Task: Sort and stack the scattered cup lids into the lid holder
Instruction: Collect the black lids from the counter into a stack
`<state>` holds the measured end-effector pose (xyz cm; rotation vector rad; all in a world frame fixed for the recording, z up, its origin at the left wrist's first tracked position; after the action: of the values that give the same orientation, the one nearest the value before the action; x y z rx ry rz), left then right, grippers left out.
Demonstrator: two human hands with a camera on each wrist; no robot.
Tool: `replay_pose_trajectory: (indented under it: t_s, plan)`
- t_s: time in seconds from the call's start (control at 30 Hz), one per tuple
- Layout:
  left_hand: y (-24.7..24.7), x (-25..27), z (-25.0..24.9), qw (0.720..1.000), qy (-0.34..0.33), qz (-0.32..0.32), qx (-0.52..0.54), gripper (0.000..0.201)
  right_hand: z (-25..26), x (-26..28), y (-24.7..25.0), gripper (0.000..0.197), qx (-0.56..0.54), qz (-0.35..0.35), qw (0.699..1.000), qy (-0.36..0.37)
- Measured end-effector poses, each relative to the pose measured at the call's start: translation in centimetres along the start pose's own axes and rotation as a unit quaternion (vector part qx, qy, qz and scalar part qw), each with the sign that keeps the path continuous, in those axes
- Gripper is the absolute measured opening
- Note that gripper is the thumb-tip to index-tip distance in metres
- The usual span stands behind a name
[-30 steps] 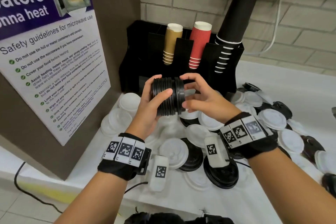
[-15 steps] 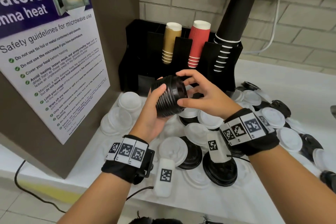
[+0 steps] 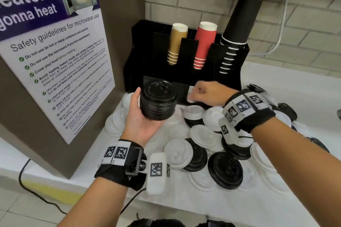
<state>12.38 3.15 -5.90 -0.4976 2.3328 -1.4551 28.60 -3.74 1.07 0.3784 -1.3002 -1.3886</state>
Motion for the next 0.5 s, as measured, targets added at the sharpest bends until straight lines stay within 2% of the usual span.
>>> replay_pose_trajectory:
  t_s: [0.07,0.1,0.23,0.37,0.5]
  plan:
    - [0.2,0.2,-0.6,1.000,-0.007,-0.008,-0.007,0.052,-1.5,-1.8,-2.4,0.061,0.129,0.113,0.981,-0.089]
    - [0.3,0.3,-0.9,1.000,-0.008,-0.011,-0.005,0.049,-1.9,-2.6,-3.1,0.066,0.157,0.137,0.972,-0.111]
    - [0.9,0.7,-2.0,1.000,-0.017,-0.020,-0.006,0.047,-2.0,-5.0,-4.4,0.079,0.170,0.145,0.967,-0.120]
    - [1.0,1.1,-2.5,1.000,-0.018,-0.012,-0.005,0.053,-1.4,-5.8,-4.9,0.074,0.206,0.154,0.960,-0.110]
    - [0.9,1.5,-2.4,1.000,-0.010,-0.008,-0.016,0.045,0.2,-5.3,-2.7,0.078,0.102,0.103,0.988,-0.047]
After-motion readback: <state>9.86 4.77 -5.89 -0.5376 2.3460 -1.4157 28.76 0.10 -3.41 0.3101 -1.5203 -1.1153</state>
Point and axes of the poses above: each hand's wrist, its own x-axis away from the middle knuckle, its own y-axis out of the back of the hand, z = x × y, the point moved 7 cm from there along -x, towards the middle knuckle, and after that the axes turned 15 degrees about z, right-handed, at the moved point
